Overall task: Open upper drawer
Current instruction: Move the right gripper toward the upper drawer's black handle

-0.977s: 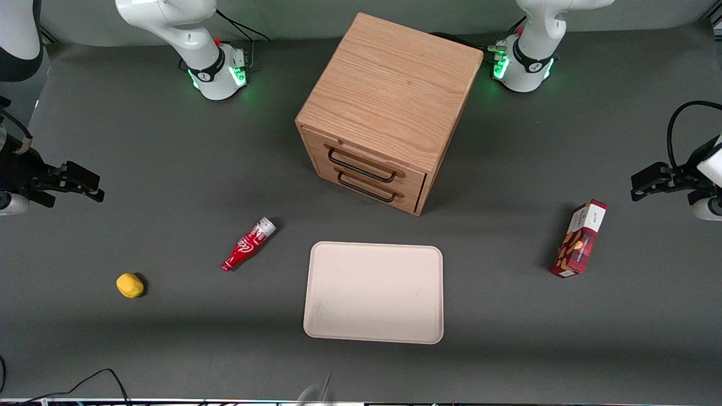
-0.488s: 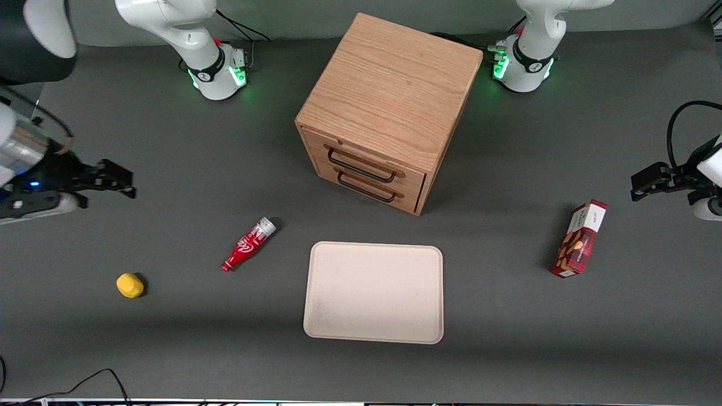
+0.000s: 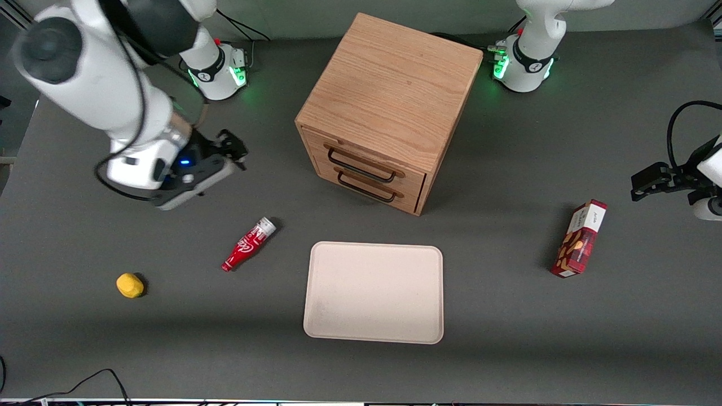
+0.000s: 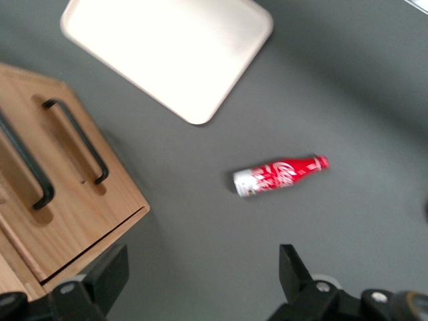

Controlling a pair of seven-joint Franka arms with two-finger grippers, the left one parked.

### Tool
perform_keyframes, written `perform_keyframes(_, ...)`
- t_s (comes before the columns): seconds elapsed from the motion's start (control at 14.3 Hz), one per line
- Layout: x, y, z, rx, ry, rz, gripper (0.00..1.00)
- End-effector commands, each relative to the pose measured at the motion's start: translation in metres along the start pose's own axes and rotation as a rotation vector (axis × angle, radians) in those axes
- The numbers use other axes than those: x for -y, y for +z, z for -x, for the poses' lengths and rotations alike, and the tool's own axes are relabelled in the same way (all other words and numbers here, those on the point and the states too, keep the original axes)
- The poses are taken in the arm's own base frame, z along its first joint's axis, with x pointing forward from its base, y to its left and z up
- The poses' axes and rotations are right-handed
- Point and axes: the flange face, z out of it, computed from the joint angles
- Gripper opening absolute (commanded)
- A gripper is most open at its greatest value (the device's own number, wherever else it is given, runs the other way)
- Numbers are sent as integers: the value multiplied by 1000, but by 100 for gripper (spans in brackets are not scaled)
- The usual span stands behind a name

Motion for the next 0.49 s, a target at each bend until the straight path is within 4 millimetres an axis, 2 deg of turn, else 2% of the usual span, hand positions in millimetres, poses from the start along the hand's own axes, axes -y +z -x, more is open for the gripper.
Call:
perform_keyframes(0.0, 29, 25, -30, -4, -129, -26, 100)
perform_keyframes(0.07, 53, 33, -38, -19, -168, -40, 100)
perform_keyframes(0.42, 111, 80, -70, -77, -262, -53, 100)
